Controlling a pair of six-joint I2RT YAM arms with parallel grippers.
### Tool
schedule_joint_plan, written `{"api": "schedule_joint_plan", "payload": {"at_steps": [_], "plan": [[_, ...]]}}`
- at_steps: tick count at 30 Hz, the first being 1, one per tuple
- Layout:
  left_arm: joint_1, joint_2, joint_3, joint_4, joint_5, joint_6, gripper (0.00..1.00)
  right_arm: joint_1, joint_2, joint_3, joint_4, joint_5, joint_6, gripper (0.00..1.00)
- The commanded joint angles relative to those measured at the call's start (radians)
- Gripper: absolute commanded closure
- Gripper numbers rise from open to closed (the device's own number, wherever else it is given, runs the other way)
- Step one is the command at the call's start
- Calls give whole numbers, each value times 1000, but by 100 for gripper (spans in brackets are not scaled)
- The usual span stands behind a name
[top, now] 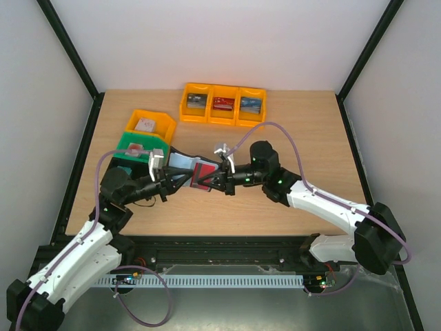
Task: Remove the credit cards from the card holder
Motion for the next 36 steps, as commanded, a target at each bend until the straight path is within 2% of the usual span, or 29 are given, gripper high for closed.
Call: {"api": "schedule_joint_plan", "payload": {"at_steps": [1,5,7,11,15,19,23,26,28,31,36], "plan": [[12,-10,-11,12,76,7,98,-24,-49,-9,74,-39,5,96],[61,-5,-10,22,103,9,98,-41,-50,7,-11,-105,-50,96],[72,-1,-5,12,93,28,98,-44,-48,17,-54,-90,-70,97],[45,-8,29,-70,81,203,97,-44,-16,54,-114,53,-49,98],[7,-16,91,-160,100,297,85,-43,27,97,-164,298,35,98],[-36,-13,100,-124,90,260,80,-28,79,162,-250,465,68,98],[-76,-2,75,-69,73,186,76,16,108,202,-307,532,51,98],[-89,12,56,-39,16,126,65,50,114,227,-326,526,14,98],[-71,15,58,-47,-93,89,59,68,107,235,-332,465,-25,98],[-11,16,60,-48,-144,74,57,79,79,222,-321,377,-68,98],[-6,17,66,-100,-128,96,55,80,33,195,-293,276,-108,98]]}}
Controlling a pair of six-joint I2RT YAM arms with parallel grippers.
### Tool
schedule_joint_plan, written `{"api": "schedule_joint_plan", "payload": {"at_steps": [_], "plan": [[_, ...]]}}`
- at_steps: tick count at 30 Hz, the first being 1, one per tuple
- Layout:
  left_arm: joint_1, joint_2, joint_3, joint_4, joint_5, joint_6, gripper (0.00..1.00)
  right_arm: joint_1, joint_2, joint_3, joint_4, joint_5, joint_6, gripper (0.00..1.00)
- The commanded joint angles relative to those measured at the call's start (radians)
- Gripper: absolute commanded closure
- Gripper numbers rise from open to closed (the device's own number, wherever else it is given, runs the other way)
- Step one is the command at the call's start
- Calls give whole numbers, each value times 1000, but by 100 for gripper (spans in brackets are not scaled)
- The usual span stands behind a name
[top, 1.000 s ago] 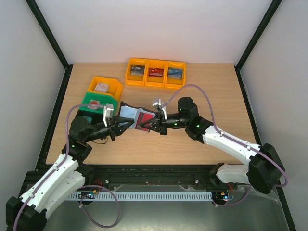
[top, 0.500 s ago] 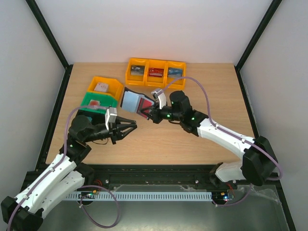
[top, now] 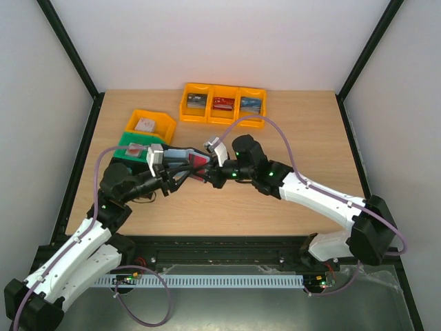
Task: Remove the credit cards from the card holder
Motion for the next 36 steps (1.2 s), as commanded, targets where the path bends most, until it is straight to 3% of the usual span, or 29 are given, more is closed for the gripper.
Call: {"api": "schedule_joint_plan", "payload": {"at_steps": [1,7,21,30,36], "plan": [[2,-1,4,-25,-22,-2,55,6,-73,3,42,-114,-57,98],[2,5,22,-100,-21,25,54,6,-113,-16,65,-160,-79,98],[5,22,32,-59,41,30,53,51,-120,5,-17,-427,-239,98],[-16,37,39,88,263,-30,56,37,-16,10,181,-318,-136,98],[5,43,48,151,413,-103,61,23,51,8,303,-407,-17,98]]}}
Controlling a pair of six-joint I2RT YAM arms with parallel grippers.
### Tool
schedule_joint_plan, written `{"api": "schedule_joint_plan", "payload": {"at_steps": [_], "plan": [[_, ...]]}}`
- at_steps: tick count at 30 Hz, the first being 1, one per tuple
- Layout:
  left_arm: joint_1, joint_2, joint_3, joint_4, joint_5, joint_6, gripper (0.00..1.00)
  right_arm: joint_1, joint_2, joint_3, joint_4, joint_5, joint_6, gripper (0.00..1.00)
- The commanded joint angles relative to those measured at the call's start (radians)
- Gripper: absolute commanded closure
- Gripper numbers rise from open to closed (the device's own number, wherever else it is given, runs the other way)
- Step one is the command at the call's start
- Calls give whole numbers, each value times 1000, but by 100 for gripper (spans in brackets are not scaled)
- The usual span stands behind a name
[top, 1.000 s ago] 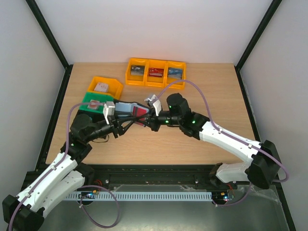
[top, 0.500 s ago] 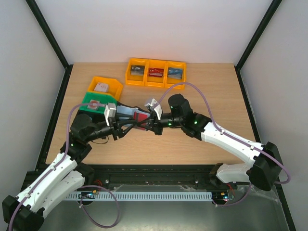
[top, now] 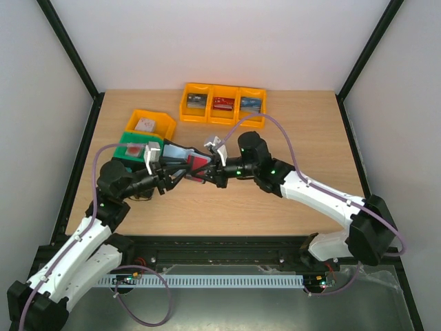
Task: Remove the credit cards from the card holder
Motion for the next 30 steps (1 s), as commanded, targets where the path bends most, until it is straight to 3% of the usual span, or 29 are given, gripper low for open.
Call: {"api": "schedule_joint_plan", "payload": {"at_steps": [1,10,15,17,20,23,26,30], "plan": [[-44,28,46,168,332,-97,62,53,74,31,209,-169,75,98],[-44,44,93,145,463,-81,66,51,65,36,215,-188,73,98],[-44,47,124,31,484,-20,65,51,68,41,220,-164,108,98],[-44,39,143,-66,435,58,65,53,65,49,203,-108,117,98],[-44,24,166,-259,246,235,64,79,66,98,105,-27,68,98],[-44,13,168,-352,174,365,68,130,64,137,31,5,-3,98],[-52,6,161,-349,217,380,69,138,58,144,26,24,-13,98],[-61,-9,136,-312,289,380,85,139,64,150,30,32,-14,98]]}}
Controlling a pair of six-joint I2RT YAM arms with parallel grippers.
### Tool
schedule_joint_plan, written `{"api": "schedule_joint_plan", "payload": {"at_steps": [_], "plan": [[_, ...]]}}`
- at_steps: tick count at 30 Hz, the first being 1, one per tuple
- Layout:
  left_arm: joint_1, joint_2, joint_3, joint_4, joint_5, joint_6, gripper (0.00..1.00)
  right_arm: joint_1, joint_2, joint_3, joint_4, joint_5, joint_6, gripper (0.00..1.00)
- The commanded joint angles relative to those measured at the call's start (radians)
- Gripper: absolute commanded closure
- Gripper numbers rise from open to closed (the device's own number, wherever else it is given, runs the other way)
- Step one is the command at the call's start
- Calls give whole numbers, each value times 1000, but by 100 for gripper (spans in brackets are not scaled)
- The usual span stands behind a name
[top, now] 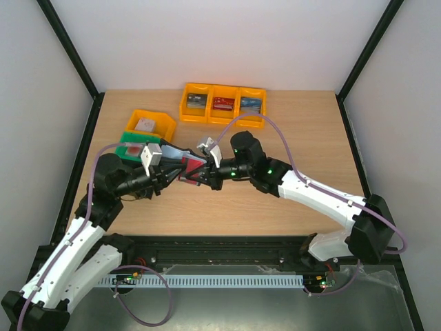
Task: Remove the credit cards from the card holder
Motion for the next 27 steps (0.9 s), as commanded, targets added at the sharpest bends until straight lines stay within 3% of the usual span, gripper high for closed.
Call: {"api": "schedule_joint_plan", "payload": {"at_steps": [1,3,8,12,17,27], "plan": [[-93,2,-23,10,299,47,91,81,40,72,93,-15,-39,98],[-93,-9,-32,23,327,39,98,81,34,69,98,-22,-38,98],[-91,-41,-60,82,335,-43,98,75,3,41,100,-16,-51,98],[-57,-57,-116,175,261,-213,98,52,-29,-38,116,-26,-34,89],[-1,-57,-275,437,213,-499,98,30,-74,-146,132,-63,-1,79],[20,-65,-339,524,225,-544,98,-66,-118,-293,254,-160,67,66]]}}
